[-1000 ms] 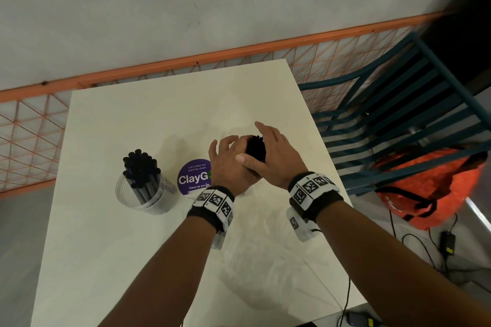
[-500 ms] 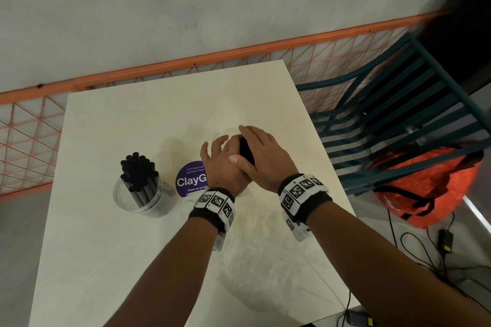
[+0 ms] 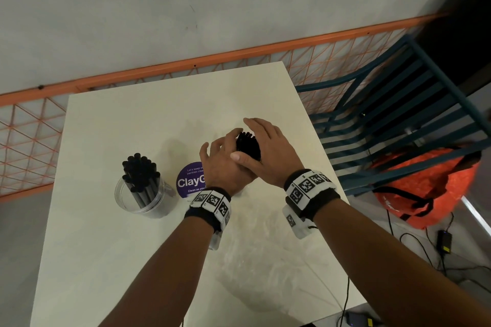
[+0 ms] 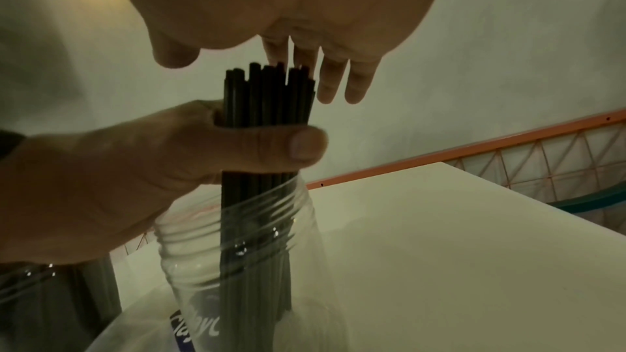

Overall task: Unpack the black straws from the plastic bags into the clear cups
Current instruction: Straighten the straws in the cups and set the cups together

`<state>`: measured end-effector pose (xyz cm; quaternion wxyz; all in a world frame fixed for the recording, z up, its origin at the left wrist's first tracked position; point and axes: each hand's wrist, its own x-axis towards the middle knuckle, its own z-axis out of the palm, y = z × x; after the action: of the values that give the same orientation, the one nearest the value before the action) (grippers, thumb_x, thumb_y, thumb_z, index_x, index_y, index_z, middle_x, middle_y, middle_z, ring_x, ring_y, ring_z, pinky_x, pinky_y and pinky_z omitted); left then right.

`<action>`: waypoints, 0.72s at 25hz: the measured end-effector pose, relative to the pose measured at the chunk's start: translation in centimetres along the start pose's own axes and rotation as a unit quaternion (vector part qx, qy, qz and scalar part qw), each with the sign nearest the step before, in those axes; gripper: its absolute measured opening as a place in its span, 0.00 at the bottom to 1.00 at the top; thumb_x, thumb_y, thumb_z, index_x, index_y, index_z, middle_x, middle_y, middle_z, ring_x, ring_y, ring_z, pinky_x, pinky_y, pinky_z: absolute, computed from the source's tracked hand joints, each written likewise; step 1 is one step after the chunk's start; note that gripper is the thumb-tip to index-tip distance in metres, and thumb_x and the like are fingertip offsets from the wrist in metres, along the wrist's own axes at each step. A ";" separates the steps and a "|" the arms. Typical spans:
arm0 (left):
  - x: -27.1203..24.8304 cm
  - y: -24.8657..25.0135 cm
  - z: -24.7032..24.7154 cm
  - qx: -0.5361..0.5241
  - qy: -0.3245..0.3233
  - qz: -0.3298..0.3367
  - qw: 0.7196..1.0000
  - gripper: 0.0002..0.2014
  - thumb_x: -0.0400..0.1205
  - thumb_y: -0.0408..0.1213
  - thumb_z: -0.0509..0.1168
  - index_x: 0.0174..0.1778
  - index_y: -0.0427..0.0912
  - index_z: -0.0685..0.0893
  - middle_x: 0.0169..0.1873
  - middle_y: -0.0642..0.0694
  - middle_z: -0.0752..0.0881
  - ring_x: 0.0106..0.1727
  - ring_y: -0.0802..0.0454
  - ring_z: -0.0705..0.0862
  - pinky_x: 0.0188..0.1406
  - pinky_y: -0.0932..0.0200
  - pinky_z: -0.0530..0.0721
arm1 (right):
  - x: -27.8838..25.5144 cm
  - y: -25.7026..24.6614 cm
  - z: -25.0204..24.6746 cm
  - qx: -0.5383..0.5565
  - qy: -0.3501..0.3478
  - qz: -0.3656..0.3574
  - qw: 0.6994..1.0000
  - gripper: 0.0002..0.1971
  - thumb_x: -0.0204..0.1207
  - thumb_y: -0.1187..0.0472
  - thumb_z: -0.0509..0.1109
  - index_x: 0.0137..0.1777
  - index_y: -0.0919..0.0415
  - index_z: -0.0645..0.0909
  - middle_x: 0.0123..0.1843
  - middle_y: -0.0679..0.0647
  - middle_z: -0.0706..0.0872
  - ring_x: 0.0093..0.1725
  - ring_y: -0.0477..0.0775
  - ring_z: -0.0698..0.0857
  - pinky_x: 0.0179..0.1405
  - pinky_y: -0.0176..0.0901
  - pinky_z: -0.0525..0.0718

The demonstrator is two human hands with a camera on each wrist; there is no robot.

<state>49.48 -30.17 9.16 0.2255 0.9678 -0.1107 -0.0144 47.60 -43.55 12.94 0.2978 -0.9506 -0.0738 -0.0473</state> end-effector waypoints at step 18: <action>-1.0 0.4 -3.0 -0.120 -0.017 -0.025 0.992 0.69 0.49 0.81 0.72 0.84 0.55 0.53 0.75 0.56 0.78 0.78 0.50 0.73 0.84 0.37 0.59 | -8.7 5.4 -3.7 0.033 -0.065 0.153 0.985 0.25 0.75 0.33 0.64 0.68 0.44 0.75 0.64 0.43 0.81 0.56 0.41 0.81 0.56 0.45 0.85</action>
<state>48.66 -29.01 11.97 0.3372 0.9360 -0.0874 -0.0500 39.75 -51.04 11.78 0.3271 -0.9414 0.0521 0.0633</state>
